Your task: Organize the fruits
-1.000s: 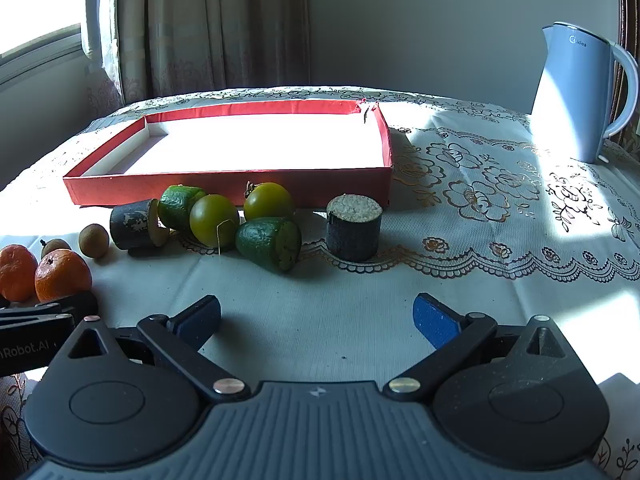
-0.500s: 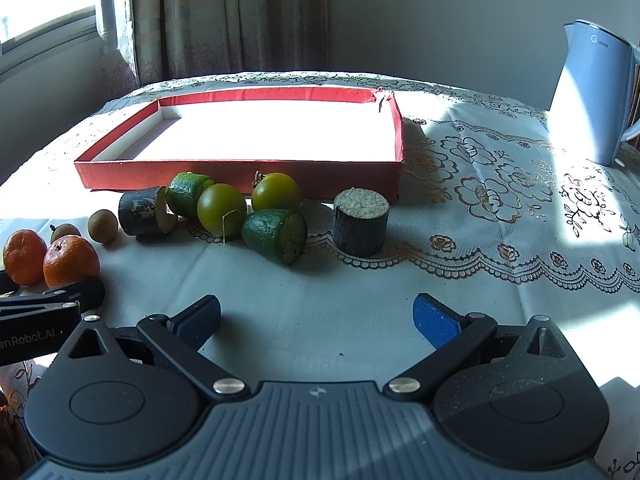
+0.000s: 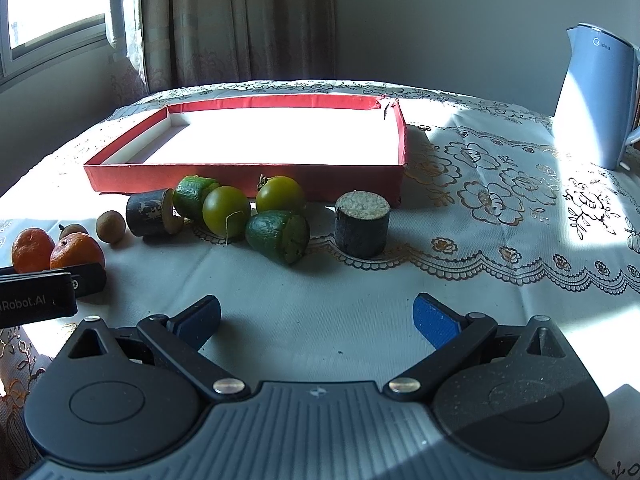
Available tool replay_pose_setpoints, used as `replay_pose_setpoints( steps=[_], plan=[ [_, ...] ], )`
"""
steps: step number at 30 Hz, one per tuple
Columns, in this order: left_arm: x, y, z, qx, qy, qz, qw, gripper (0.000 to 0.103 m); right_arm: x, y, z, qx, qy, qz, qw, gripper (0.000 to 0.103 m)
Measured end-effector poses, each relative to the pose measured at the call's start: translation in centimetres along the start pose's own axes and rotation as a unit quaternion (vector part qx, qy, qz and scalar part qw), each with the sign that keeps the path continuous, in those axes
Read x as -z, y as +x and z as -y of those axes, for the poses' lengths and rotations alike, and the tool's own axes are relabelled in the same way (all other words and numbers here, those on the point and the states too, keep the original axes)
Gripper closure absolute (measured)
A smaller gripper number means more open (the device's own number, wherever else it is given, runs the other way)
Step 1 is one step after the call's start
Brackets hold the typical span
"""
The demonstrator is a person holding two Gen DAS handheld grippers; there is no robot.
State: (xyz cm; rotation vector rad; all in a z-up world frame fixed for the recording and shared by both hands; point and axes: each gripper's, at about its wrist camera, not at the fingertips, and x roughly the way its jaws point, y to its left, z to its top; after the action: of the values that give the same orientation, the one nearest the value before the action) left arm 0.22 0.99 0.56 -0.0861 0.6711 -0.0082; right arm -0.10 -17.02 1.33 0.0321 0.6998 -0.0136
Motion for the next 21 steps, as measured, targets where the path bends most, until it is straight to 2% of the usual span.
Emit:
replay_pose_setpoints(
  steps=[5,21],
  plan=[
    [0.0,0.4,1.1,-0.018,0.045,-0.017,0.9987,0.000,-0.1,0.0,0.2,-0.006,0.003,0.000,1.000,0.000],
    [0.1,0.3,1.0,-0.015,0.045,-0.016,0.9987,0.000,0.1,0.0,0.0,0.000,-0.007,0.000,1.000,0.000]
  ],
)
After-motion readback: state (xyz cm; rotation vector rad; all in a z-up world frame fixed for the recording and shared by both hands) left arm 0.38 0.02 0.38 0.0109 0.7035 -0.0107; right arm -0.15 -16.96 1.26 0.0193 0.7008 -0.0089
